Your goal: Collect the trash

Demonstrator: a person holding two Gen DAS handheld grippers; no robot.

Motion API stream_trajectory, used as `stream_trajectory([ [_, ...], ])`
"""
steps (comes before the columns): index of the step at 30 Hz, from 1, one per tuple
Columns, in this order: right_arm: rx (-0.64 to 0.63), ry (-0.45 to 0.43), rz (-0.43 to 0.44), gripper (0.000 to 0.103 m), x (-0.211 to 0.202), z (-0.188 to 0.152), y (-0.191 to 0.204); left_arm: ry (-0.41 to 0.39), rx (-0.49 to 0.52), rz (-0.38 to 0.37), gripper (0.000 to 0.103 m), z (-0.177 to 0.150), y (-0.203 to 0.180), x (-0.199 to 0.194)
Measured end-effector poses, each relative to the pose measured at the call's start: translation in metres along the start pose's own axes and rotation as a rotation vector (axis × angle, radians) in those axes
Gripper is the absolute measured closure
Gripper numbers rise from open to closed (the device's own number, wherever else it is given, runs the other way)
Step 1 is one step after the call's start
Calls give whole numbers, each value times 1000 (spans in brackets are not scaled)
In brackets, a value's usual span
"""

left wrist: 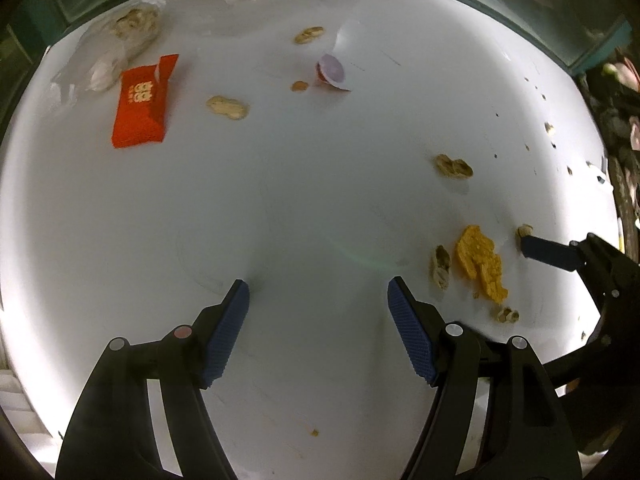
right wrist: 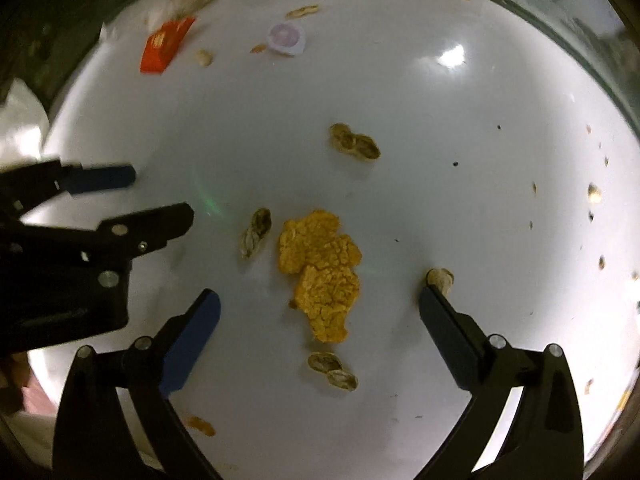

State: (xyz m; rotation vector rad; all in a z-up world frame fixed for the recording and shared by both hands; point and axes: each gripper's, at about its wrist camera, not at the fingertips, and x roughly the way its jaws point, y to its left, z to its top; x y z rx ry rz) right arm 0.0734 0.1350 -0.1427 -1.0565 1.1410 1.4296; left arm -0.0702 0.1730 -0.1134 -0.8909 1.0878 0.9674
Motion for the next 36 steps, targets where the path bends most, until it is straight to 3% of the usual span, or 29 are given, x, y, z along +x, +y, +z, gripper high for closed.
stream_trajectory([
  [3,53,1,55,6,-2,4,-8,-15,-24,2,34,-3,13,-7],
  [6,61,-10,55,9,-3,4,-8,-28,-5,27,34,-3,13,-11],
  [8,19,-40,-27,32,-7,4,-5,-38,3,30,34,-4,12,-15],
  [9,-1,-55,-75,49,-8,4,-2,-41,5,29,34,-4,12,-16],
  [15,-89,-84,-141,50,-1,-2,1,-21,36,35,34,-9,8,-12],
  [21,-61,-105,-129,51,-5,-10,-5,-11,39,37,34,-10,10,-9],
  [23,-52,-109,-134,56,-7,-14,-12,-10,35,38,34,-9,12,-8],
  [25,-20,-117,-146,76,-16,-19,-21,-8,33,36,34,-8,11,-8],
  [30,-30,-119,-142,81,-15,-18,-22,-3,43,42,34,-9,9,-8],
  [32,-6,-123,-123,85,-19,-18,-22,1,48,46,34,-9,6,-7],
  [34,-4,-133,-117,97,-23,-19,-22,1,48,48,34,-8,4,-6],
  [36,5,-127,-98,97,-21,-14,-21,1,49,49,34,-9,4,-6],
])
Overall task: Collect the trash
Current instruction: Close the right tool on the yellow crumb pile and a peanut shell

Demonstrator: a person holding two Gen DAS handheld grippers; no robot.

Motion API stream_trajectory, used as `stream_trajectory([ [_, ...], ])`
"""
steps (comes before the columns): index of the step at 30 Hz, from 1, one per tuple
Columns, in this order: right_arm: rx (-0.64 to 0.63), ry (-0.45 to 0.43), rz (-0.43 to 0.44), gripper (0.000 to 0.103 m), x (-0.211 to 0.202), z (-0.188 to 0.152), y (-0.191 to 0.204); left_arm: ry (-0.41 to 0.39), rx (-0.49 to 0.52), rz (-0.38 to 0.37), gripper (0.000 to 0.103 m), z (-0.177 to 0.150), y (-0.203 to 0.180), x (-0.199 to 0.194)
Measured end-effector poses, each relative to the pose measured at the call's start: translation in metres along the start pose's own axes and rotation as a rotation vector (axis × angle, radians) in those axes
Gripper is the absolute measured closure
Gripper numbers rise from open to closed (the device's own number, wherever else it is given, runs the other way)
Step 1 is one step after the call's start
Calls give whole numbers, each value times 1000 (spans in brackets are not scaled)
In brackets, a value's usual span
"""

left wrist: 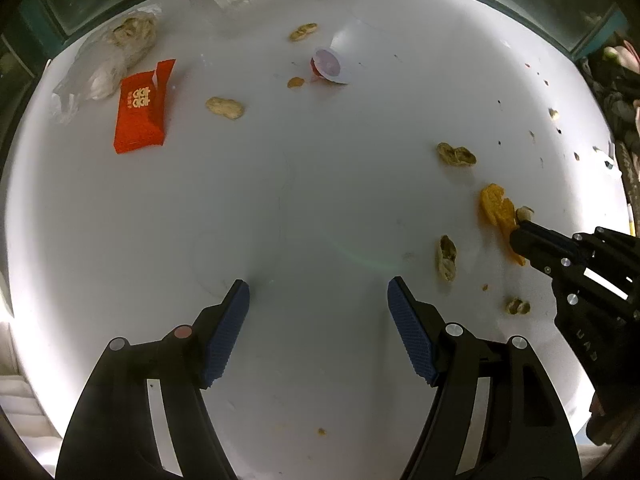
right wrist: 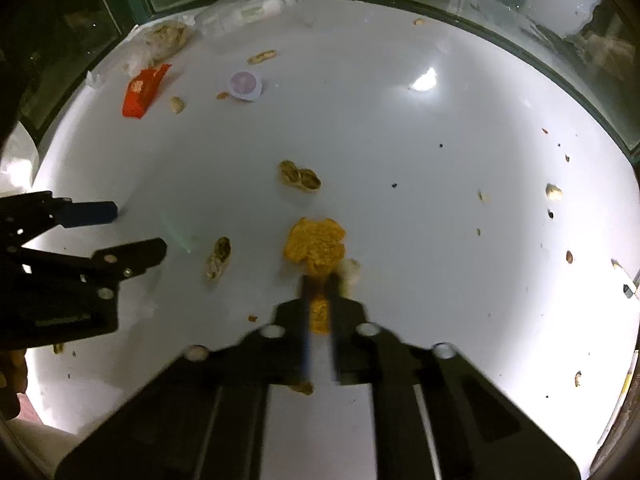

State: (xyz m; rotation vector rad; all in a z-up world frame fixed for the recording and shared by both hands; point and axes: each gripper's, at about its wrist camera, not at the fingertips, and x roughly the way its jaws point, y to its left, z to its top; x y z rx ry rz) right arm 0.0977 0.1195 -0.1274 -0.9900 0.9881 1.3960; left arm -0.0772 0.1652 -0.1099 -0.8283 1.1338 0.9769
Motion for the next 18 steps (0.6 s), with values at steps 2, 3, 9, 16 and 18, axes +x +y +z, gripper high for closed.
stream_trajectory([
  [2,14,4,19,97,-1,1,-3,3,-1,-3,34,0,0,0],
  [3,20,5,28,97,-1,2,-4,2,-1,-3,34,0,0,0],
  [9,55,-2,64,98,-7,0,-9,2,4,2,34,5,-4,1],
  [16,51,-17,78,98,-19,-2,-9,5,8,-2,34,11,-15,0],
  [18,54,-19,87,98,-24,-4,-10,2,15,-1,34,10,-15,-4],
])
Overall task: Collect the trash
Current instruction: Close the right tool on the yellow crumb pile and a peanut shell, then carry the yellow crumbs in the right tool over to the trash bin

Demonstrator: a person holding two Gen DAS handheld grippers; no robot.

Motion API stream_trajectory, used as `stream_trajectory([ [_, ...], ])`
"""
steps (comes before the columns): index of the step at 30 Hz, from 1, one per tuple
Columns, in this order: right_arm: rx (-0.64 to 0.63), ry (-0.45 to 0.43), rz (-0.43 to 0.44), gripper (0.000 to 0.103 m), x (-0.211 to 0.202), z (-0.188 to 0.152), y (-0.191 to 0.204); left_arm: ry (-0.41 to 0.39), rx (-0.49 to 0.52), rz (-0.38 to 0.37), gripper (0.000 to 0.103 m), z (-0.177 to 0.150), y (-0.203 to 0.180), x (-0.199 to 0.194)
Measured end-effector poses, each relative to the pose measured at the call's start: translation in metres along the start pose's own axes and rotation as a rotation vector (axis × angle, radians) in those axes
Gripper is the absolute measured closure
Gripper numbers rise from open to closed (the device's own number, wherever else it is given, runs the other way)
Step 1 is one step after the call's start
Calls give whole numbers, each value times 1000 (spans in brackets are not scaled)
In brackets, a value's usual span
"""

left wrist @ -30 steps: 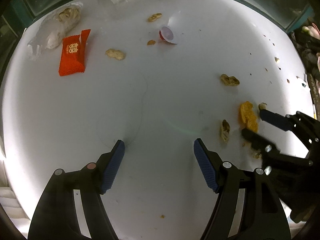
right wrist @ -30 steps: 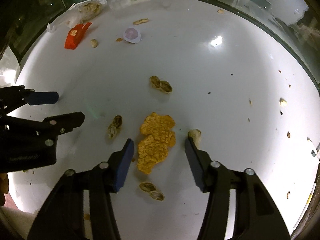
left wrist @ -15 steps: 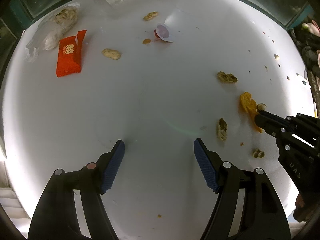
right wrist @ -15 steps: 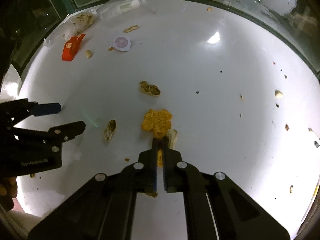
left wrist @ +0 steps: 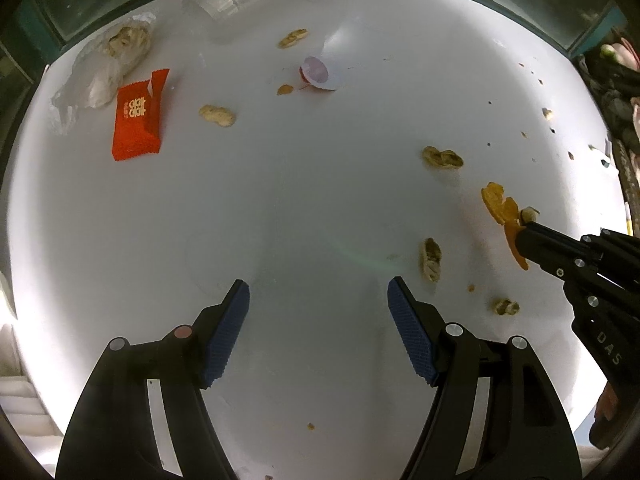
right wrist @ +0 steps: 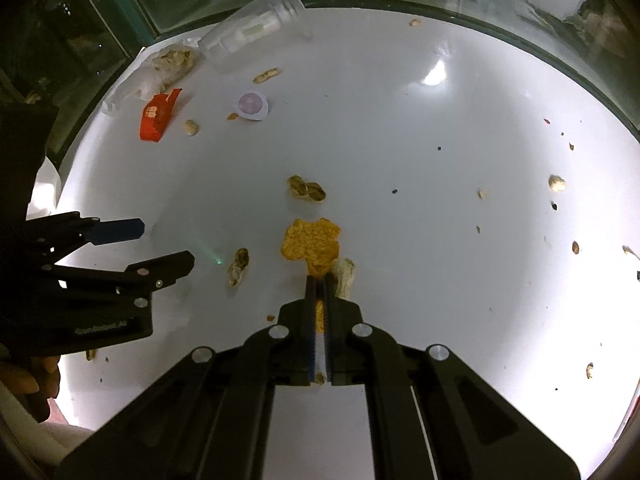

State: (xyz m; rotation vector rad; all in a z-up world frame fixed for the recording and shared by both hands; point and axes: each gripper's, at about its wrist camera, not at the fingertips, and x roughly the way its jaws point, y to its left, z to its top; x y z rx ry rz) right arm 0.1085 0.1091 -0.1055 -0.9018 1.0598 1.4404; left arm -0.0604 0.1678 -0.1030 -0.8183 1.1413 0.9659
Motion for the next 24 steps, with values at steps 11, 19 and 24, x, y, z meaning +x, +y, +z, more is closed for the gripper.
stream_trajectory([
  [11,-19,-15,49,98,-27,-11,9,-26,36,-3,34,-10,-15,-32],
  [19,-22,-49,52,98,-56,-29,13,-46,67,-30,34,-26,-34,-62],
  [24,-21,-76,51,98,-80,-40,10,-65,87,-51,34,-35,-42,-80],
])
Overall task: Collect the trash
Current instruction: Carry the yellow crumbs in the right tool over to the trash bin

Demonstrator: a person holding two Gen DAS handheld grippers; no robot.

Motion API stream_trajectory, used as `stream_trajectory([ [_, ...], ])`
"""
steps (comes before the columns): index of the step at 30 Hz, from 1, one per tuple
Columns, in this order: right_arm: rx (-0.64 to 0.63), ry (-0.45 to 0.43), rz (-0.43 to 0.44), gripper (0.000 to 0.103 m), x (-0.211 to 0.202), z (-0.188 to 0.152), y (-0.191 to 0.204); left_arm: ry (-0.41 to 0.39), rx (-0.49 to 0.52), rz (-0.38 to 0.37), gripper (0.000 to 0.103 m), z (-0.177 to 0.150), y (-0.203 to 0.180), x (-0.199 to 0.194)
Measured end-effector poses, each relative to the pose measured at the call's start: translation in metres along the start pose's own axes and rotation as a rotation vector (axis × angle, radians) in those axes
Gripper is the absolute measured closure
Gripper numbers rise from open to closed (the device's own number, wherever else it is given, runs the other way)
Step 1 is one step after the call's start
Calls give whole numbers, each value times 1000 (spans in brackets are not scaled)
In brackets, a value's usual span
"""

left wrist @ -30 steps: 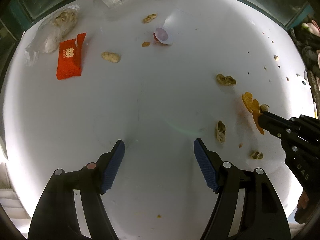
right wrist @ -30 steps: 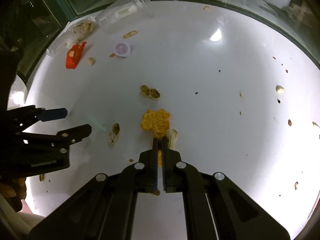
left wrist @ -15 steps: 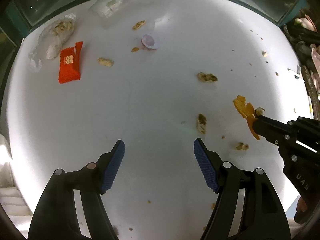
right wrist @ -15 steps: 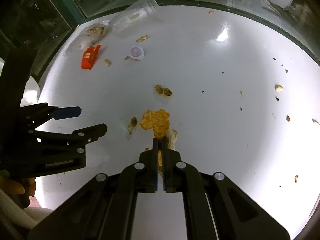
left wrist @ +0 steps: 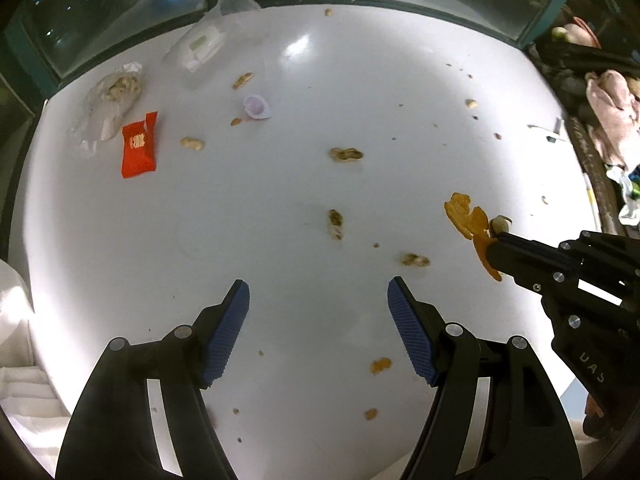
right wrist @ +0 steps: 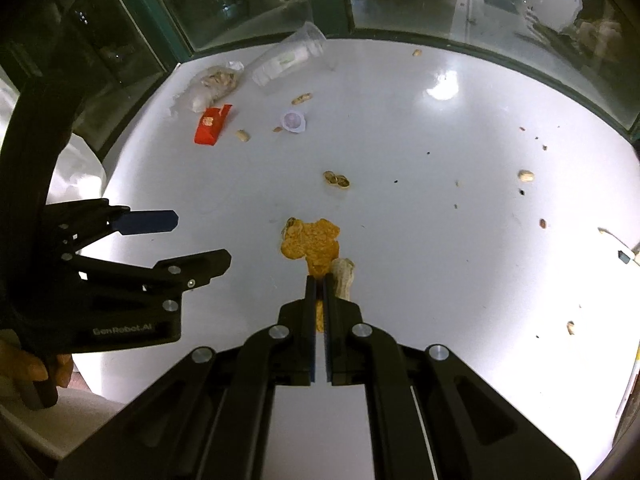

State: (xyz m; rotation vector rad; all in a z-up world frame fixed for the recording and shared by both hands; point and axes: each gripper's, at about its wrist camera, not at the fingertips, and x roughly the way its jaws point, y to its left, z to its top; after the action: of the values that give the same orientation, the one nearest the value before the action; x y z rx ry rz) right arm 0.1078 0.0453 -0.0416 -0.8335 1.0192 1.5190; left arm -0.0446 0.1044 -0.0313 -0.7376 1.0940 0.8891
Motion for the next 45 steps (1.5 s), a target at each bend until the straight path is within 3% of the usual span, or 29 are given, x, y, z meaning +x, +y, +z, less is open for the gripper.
stream_trajectory([
  [14,21,-51,-28,98,-62,-52,-25,-12,124,-40,34,-27,-76,-24],
  [29,50,-85,-69,98,-128,-120,-92,-22,254,-116,34,-38,-208,-24],
  [35,139,-109,-89,98,-152,-146,-113,-6,360,-147,34,-45,-253,-26],
  [45,307,-148,-167,98,-172,-186,-104,27,575,-182,34,-72,-281,-31],
])
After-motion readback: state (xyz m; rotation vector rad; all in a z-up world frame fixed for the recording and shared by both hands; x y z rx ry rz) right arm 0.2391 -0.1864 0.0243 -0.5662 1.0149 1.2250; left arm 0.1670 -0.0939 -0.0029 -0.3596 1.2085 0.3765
